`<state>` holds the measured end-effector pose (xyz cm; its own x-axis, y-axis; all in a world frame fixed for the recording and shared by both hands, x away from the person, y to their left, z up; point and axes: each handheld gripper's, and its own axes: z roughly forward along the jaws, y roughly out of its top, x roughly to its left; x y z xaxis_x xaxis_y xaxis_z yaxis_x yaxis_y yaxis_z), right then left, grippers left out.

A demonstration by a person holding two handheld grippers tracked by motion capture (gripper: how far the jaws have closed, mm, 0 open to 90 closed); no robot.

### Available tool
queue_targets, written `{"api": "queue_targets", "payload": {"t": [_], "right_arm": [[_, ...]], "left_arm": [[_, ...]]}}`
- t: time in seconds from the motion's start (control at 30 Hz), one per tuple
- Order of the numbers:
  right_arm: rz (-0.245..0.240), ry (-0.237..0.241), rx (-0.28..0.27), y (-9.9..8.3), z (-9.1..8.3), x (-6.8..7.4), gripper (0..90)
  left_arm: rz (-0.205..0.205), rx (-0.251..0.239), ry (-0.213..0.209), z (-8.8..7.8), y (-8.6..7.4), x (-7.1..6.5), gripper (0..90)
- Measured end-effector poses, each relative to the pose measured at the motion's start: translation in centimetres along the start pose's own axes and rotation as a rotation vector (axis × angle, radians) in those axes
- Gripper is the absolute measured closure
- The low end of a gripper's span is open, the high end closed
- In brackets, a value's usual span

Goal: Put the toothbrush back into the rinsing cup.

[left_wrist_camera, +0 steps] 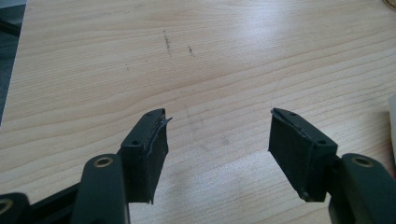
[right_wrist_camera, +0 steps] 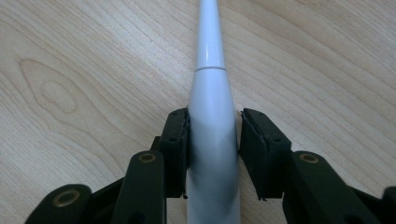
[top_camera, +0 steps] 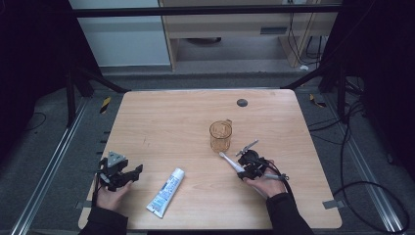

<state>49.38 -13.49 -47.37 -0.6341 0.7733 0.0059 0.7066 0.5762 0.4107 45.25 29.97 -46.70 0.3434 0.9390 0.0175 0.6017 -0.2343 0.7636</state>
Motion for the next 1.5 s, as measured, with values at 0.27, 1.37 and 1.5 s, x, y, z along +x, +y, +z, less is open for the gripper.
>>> {"api": "queue_targets", "payload": {"t": [0.27,1.37,1.5], "right_arm": [[0.005,-0.005,0.005,0.1,0.0,0.1,66.4],[0.065,0.063,-0.268,-0.7,-5.3,-0.5,67.3],[0.085,0.060,-0.345,-0.9,-6.1,-0.8,67.2]], "left_arm": [[-0.001,0.002,-0.001,0.0,0.0,0.0,36.5],[-0.005,0.000,-0.002,0.0,0.0,0.0,36.6],[-0.005,0.000,-0.002,0.0,0.0,0.0,36.6]]}}
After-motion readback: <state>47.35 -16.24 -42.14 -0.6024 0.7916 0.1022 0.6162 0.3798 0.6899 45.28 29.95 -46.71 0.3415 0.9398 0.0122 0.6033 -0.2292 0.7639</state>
